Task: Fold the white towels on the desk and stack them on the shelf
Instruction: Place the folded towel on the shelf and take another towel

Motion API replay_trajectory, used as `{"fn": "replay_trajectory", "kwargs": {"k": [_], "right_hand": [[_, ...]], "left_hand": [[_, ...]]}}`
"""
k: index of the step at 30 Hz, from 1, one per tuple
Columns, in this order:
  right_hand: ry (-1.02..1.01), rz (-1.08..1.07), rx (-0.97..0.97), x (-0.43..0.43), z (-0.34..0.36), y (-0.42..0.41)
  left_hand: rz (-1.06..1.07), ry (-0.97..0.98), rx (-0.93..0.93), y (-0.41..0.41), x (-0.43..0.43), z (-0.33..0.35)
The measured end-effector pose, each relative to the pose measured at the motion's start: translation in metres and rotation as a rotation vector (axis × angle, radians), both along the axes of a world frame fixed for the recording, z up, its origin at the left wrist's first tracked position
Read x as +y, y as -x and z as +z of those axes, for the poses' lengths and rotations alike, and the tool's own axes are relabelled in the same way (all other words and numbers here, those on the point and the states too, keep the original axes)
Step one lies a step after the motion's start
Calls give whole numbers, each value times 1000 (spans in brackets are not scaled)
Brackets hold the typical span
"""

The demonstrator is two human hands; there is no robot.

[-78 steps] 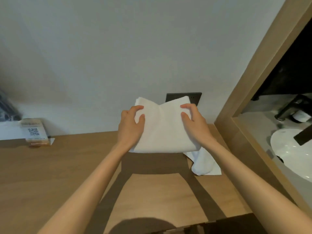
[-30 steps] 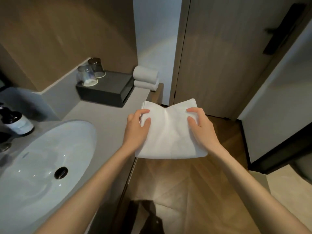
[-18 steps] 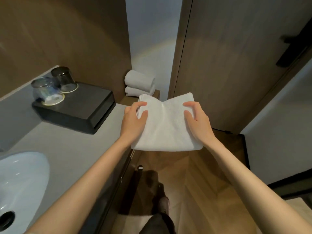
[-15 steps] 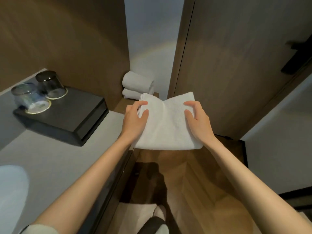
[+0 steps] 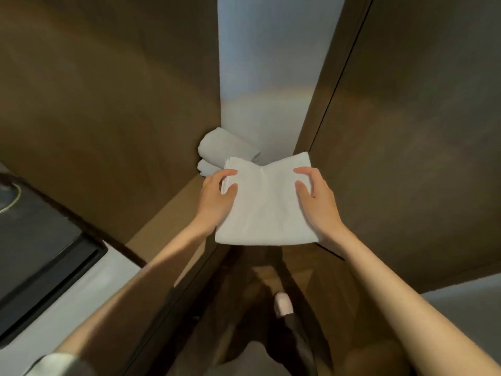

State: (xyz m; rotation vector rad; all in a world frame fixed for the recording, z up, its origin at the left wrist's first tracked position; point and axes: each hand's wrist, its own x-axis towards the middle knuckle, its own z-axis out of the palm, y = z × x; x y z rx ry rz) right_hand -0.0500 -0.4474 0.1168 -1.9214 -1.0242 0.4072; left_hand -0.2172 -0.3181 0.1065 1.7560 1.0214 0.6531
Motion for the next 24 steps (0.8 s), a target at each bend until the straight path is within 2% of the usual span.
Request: {"fn": "replay_trajectory", "kwargs": {"k": [6, 14, 24], "right_hand": [[98, 234, 38, 101, -17, -108], [173, 538, -104, 253, -47, -191], [261, 581, -179, 429, -115, -239]], "left_hand": [[223, 39, 31, -76, 54, -18], [461, 142, 23, -137, 138, -47], [587, 307, -37, -191, 282, -121]]}}
